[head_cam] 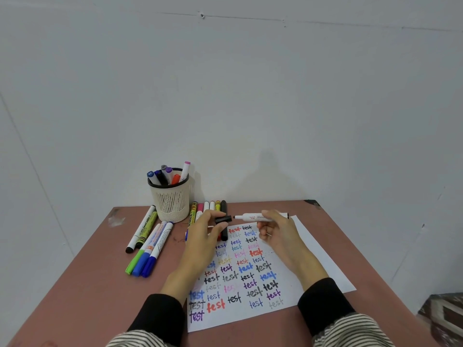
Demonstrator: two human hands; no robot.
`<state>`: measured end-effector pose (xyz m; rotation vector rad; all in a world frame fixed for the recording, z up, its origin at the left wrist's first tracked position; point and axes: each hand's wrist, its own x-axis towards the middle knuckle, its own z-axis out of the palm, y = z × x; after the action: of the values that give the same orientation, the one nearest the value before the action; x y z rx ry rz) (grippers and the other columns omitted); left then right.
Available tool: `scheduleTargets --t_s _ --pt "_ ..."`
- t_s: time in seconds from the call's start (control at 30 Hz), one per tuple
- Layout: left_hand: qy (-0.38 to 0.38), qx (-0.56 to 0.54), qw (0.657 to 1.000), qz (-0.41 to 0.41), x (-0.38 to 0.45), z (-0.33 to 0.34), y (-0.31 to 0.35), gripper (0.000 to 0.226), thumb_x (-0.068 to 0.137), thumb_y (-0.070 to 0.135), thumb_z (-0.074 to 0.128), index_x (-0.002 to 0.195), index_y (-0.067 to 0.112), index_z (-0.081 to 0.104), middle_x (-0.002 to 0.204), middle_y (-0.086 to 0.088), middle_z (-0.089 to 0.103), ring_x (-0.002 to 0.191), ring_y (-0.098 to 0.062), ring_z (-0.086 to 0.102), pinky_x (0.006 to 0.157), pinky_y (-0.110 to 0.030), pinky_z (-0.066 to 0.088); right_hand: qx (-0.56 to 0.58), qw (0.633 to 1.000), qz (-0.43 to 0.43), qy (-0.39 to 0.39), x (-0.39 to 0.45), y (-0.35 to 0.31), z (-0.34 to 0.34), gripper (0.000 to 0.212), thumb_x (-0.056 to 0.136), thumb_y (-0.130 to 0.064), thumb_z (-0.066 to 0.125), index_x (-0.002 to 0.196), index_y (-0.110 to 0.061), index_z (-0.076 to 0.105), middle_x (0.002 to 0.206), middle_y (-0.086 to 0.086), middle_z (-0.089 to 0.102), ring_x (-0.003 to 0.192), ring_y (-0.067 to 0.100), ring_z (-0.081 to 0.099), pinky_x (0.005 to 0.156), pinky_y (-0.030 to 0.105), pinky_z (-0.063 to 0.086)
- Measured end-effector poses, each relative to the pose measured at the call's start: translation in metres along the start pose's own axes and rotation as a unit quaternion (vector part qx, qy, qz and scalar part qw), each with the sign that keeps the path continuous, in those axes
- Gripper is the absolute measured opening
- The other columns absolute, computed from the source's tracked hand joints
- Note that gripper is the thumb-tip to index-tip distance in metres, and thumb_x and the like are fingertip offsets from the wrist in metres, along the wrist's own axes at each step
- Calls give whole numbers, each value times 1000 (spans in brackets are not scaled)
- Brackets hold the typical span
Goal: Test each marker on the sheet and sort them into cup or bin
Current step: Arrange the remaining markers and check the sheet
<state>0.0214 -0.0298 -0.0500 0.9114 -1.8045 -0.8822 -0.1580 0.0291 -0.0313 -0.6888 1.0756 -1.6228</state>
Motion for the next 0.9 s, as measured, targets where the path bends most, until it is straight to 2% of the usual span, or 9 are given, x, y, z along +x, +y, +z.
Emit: scheduleTargets --t_s 0.07,0.2,0.33,0.47,0.53,0.67,0.77,0.9 --pt "2 -2 1000 3 0 0 0 20 95 15 59 98 35 59 101 11 65 92 0 59 75 -13 47 -18 1000 1 -8 1 1 0 11 91 -7 58 81 -4 59 65 12 57 57 16 46 56 24 38" --pt "14 -16 1000 12 0 -1 2 23 95 12 59 98 35 59 101 12 64 89 5 57 75 -10 45 -30 999 1 -18 1 0 0 12 91 -8 58 80 -4 58 65 13 58 56 17 45 54 24 38" --pt "20 -15 1000 14 1 -1 2 28 94 11 60 96 40 58 98 11 66 82 -2 58 72 -17 44 -36 999 -8 -19 0 0 1 12 91 -7 58 79 -4 59 66 13 58 56 15 46 55 24 38" --pt "25 -5 1000 15 0 -2 3 29 94 12 61 96 41 57 97 13 65 83 -3 58 71 -14 43 -28 999 -10 -16 -2 0 3 15 91 -5 56 76 -5 56 64 13 57 56 15 47 57 25 36" --pt "29 2 999 17 0 -2 4 26 93 11 62 99 36 60 94 14 63 80 -1 57 70 -13 42 -31 999 -9 -18 -3 -1 4 15 91 -5 56 77 -4 55 64 13 57 55 14 47 57 26 35" --pt "9 4 1000 29 -2 -3 10 17 92 5 61 106 15 65 85 14 58 76 14 51 71 -3 38 -44 999 -1 -27 -2 0 3 9 89 -7 62 83 -1 59 67 13 58 53 14 47 56 25 37" --pt "-11 -12 1000 21 -3 -3 14 16 93 4 60 105 14 65 83 13 61 75 13 55 68 -4 41 -52 998 1 -18 -2 1 2 11 86 -12 68 87 -1 65 66 12 59 53 14 45 54 23 39" --pt "-35 -6 999 7 -3 -3 12 17 93 8 61 106 18 65 94 11 66 86 9 59 71 -6 45 -53 999 -8 -3 -2 0 1 16 87 -15 69 88 1 68 63 8 60 51 12 47 52 20 42"
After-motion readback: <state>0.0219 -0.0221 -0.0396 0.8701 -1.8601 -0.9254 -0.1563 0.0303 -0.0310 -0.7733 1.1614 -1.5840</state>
